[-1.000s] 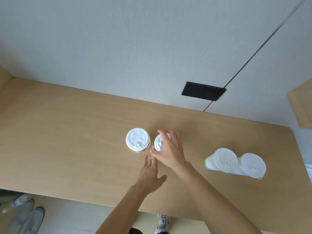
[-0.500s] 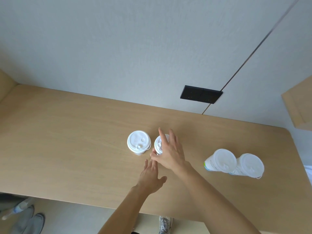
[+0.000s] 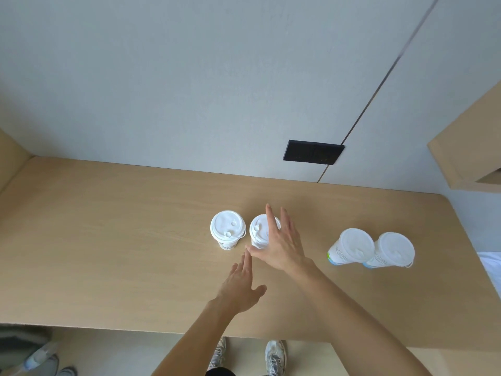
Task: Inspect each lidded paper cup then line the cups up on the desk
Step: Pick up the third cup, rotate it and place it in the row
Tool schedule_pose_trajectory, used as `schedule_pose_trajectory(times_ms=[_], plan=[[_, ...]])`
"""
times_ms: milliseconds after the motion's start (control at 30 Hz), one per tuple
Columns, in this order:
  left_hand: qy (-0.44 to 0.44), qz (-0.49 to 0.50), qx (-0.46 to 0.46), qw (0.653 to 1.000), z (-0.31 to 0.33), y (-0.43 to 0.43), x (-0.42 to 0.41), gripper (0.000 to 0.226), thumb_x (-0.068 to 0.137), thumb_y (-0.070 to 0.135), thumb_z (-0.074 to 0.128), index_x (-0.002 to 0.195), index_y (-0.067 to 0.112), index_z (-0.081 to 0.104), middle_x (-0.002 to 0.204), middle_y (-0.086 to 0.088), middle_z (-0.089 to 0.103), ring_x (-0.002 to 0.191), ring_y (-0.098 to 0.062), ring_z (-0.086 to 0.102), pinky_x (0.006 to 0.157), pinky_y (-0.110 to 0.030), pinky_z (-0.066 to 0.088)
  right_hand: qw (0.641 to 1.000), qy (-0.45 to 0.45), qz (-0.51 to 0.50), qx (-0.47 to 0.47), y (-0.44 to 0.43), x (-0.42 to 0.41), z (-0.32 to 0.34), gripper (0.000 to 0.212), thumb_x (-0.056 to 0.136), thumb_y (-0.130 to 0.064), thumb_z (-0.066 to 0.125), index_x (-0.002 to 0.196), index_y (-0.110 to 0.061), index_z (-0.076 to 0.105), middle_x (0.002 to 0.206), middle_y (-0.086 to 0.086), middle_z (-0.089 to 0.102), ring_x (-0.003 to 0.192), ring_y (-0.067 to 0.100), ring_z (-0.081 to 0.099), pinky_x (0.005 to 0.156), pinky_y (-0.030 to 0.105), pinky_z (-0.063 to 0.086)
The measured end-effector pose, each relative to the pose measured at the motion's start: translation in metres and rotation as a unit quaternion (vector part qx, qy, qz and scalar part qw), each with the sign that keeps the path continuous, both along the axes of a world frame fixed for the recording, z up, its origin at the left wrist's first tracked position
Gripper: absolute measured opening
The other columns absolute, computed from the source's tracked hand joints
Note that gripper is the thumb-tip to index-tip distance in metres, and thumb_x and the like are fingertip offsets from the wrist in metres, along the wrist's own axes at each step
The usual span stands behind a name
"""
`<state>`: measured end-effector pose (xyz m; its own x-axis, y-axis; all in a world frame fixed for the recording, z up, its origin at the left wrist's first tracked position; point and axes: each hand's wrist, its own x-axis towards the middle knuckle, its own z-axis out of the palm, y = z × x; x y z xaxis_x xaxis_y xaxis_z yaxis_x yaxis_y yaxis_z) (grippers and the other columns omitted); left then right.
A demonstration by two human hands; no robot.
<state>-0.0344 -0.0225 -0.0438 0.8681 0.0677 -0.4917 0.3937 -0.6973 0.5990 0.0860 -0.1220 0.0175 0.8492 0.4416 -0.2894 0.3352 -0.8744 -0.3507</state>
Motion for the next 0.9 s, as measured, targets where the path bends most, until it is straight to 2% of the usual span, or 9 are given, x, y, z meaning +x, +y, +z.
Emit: schedule_pose_trajectory(times_ms=[67, 267, 333, 400, 467, 567, 700, 767, 900], plan=[[-0.005, -0.02, 0.007, 1.0, 0.004, 0.0, -0.002, 0.109, 0.095, 0.047, 0.06, 0.16, 0.016, -0.022, 0.172, -0.004, 0.011, 0.155, -0.03, 0.021, 0.125, -0.041, 0.022, 1.0, -0.006, -0.012, 0.0, -0.004, -0.003, 0.005, 0.125, 0.079, -0.067, 0.075, 0.166, -0.029, -0.007, 0.172, 0.019, -0.003, 0.159, 0.037, 0.006, 0.125, 0.047, 0.02], [-0.022, -0.084, 0.005, 0.996, 0.013, -0.018, -0.001, 0.11, 0.095, 0.046, 0.061, 0.158, 0.025, -0.026, 0.169, -0.003, 0.019, 0.148, -0.032, 0.031, 0.117, -0.044, 0.035, 0.998, -0.037, -0.058, -0.001, -0.038, -0.005, 0.022, 0.123, 0.078, -0.067, 0.074, 0.166, -0.027, -0.002, 0.172, 0.018, 0.0, 0.159, 0.036, 0.004, 0.126, 0.047, 0.017], [-0.021, -0.103, 0.001, 0.994, 0.017, -0.031, 0.004, 0.105, 0.097, 0.046, 0.059, 0.16, 0.022, -0.021, 0.169, -0.004, 0.019, 0.151, -0.031, 0.027, 0.118, -0.044, 0.034, 0.997, -0.047, -0.068, -0.007, -0.061, 0.0, 0.027, 0.12, 0.08, -0.067, 0.071, 0.166, -0.026, -0.002, 0.172, 0.019, 0.0, 0.159, 0.037, 0.004, 0.127, 0.047, 0.015], [-0.032, -0.114, -0.011, 0.993, 0.019, -0.048, 0.012, 0.1, 0.098, 0.047, 0.057, 0.161, 0.02, -0.016, 0.173, -0.001, 0.008, 0.157, -0.027, 0.018, 0.122, -0.043, 0.028, 0.996, -0.05, -0.075, -0.018, -0.09, 0.006, 0.03, 0.117, 0.082, -0.067, 0.069, 0.166, -0.024, 0.001, 0.172, 0.02, 0.001, 0.159, 0.037, 0.005, 0.128, 0.048, 0.014], [-0.042, -0.108, -0.037, 0.993, 0.021, -0.067, 0.024, 0.097, 0.099, 0.044, 0.057, 0.162, 0.018, -0.011, 0.173, 0.001, 0.004, 0.158, -0.022, 0.017, 0.124, -0.037, 0.025, 0.995, -0.049, -0.079, -0.033, -0.121, 0.013, 0.032, 0.113, 0.082, -0.064, 0.07, 0.166, -0.022, 0.007, 0.171, 0.02, 0.006, 0.158, 0.035, 0.01, 0.127, 0.049, 0.013], [-0.053, -0.066, -0.081, 0.993, 0.026, -0.1, 0.045, 0.095, 0.098, 0.039, 0.062, 0.164, 0.019, -0.004, 0.172, 0.003, 0.012, 0.156, -0.019, 0.021, 0.119, -0.027, 0.025, 0.995, -0.044, -0.078, -0.047, -0.168, 0.027, 0.033, 0.112, 0.081, -0.058, 0.073, 0.165, -0.023, 0.009, 0.169, 0.012, 0.011, 0.155, 0.032, 0.016, 0.125, 0.048, 0.01], [-0.049, -0.013, -0.096, 0.994, 0.023, -0.14, 0.075, 0.102, 0.093, 0.036, 0.07, 0.164, 0.022, -0.002, 0.171, 0.003, 0.017, 0.154, -0.019, 0.027, 0.115, -0.025, 0.03, 0.997, -0.006, -0.067, -0.048, -0.213, 0.053, 0.024, 0.116, 0.078, -0.058, 0.073, 0.165, -0.024, 0.005, 0.169, 0.006, 0.009, 0.157, 0.028, 0.014, 0.127, 0.054, 0.001], [-0.055, 0.006, -0.088, 0.995, 0.019, -0.157, 0.091, 0.108, 0.091, 0.032, 0.073, 0.163, 0.02, -0.006, 0.172, 0.002, 0.009, 0.157, -0.02, 0.02, 0.119, -0.026, 0.027, 0.998, 0.003, -0.05, -0.041, -0.223, 0.067, 0.016, 0.117, 0.075, -0.061, 0.072, 0.165, -0.024, 0.006, 0.169, 0.005, 0.012, 0.157, 0.028, 0.015, 0.127, 0.055, -0.001], [-0.061, 0.006, -0.039, 0.997, 0.004, -0.184, 0.116, 0.113, 0.091, 0.028, 0.073, 0.16, 0.012, -0.016, 0.171, 0.003, -0.01, 0.16, -0.023, -0.002, 0.128, -0.036, 0.006, 1.0, -0.019, -0.019, -0.016, -0.223, 0.081, 0.001, 0.11, 0.077, -0.07, 0.063, 0.164, -0.023, 0.014, 0.163, 0.005, 0.026, 0.153, 0.028, 0.025, 0.125, 0.057, 0.004]])
